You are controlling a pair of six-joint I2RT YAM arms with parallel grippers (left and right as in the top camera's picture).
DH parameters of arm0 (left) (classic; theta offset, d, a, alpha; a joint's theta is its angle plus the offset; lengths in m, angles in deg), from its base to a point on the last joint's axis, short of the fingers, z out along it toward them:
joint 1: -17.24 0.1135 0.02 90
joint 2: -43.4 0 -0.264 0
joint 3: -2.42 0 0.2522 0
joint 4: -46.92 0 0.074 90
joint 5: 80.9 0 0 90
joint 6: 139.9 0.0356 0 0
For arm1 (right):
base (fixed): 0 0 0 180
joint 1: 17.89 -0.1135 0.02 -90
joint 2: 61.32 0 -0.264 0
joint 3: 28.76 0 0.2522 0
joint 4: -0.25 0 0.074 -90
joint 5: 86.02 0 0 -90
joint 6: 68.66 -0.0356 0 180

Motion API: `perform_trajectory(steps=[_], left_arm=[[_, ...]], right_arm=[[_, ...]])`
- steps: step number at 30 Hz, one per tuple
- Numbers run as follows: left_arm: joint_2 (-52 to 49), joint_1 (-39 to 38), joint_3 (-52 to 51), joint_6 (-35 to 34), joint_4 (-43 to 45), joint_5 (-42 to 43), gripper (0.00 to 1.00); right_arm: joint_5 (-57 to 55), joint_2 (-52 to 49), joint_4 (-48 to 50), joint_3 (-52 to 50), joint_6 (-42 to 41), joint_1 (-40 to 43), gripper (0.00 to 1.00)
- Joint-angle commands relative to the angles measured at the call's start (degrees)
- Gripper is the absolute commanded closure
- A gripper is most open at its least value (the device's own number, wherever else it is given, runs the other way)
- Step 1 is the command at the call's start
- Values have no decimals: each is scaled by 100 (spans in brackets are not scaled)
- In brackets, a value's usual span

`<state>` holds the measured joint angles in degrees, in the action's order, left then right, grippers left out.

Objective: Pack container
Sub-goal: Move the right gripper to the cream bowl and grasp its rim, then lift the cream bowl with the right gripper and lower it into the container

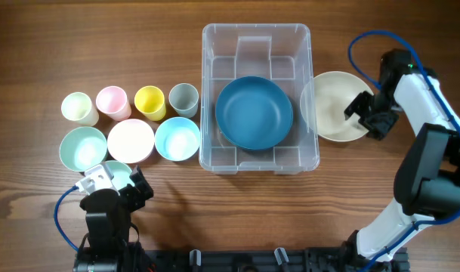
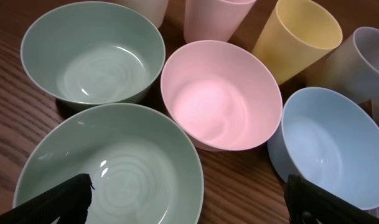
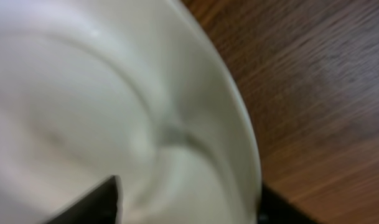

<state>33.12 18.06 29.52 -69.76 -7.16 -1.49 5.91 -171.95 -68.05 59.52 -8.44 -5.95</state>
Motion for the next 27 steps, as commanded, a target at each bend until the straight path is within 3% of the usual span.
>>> perform_trajectory(steps=[1,3,4,9,13,20,27], left_arm=[[20,26,-39,-9,15,31,0],[20,26,-39,-9,15,31,0],[20,26,-39,-9,15,31,0],[20,26,-39,-9,15,31,0],[20,26,-37,-9,15,31,0],[20,26,-39,-9,15,31,0],[20,26,-39,-9,15,31,0]], right_arm=[[118,-79,299,-461,-319,90,58],[136,2,407,-514,-415,122,94],[138,140,402,-509,-538,168,95],[153,1139,369,-498,-623,358,96],[232,2684,332,-487,-619,310,96],[348,4916,332,-466,-195,-761,96],[345,4487,343,-468,-15,-2120,96]])
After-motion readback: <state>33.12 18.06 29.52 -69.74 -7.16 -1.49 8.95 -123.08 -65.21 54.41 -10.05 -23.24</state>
